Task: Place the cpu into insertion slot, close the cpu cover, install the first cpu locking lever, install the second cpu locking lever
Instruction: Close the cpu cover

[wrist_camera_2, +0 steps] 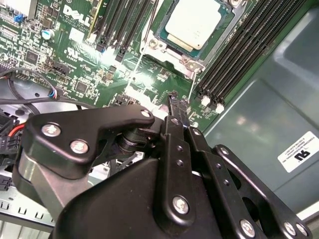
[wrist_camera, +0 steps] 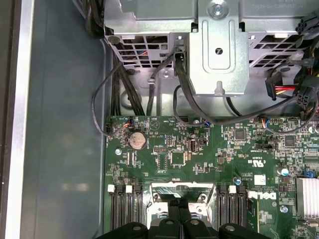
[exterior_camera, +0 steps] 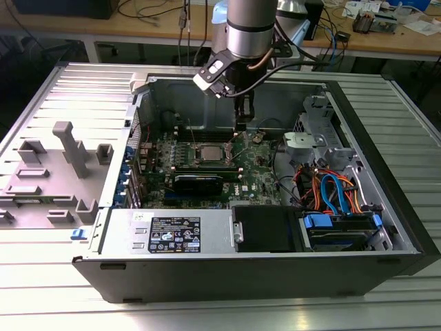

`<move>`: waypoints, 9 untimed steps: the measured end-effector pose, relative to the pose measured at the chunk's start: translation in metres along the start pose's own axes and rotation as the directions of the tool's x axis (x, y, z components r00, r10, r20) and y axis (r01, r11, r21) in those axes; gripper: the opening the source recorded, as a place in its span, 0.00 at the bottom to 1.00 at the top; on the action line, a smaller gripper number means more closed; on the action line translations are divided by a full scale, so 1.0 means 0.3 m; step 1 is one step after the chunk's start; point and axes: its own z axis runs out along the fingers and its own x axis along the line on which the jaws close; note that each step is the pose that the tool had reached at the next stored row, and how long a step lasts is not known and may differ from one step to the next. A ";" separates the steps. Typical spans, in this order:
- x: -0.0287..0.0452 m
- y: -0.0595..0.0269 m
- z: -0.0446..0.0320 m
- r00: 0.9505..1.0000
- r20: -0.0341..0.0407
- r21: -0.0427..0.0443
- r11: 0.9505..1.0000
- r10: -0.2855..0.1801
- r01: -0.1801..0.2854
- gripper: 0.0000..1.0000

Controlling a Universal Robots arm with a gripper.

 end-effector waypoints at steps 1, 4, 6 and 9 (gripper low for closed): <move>0.000 0.003 0.000 1.000 0.000 0.000 1.000 0.000 0.000 0.11; 0.000 0.008 0.000 1.000 0.000 0.000 1.000 0.000 0.000 0.11; 0.000 0.011 0.001 1.000 0.000 0.000 1.000 0.000 0.000 0.11; 0.000 0.016 0.001 1.000 0.000 0.000 1.000 0.000 0.000 0.11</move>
